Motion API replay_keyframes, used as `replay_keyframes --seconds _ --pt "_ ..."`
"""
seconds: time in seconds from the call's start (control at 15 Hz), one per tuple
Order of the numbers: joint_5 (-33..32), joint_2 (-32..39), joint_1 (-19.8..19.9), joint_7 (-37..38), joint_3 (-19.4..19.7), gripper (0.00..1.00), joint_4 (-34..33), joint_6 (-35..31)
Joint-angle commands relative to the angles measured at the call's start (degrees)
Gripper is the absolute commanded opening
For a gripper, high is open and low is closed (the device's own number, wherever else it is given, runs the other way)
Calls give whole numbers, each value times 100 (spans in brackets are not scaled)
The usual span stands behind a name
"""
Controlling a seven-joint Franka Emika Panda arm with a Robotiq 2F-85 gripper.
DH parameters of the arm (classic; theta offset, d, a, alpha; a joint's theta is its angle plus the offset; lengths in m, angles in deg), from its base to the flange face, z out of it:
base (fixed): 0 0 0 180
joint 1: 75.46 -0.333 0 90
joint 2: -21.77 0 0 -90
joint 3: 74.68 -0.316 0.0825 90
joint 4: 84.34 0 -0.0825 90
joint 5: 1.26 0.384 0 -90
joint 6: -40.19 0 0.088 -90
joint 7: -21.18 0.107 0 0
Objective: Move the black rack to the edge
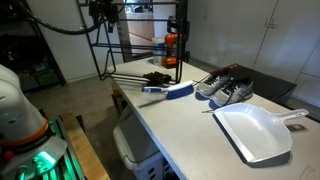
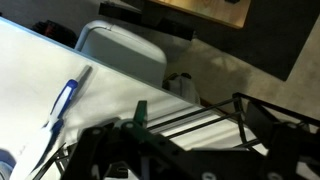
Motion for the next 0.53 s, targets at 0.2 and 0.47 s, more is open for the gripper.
replay_keyframes --seconds 0.2,0.47 --pt "-399 -1106 76 411 66 100 703 -261" --pt "-665 -1623 166 705 66 100 891 -198"
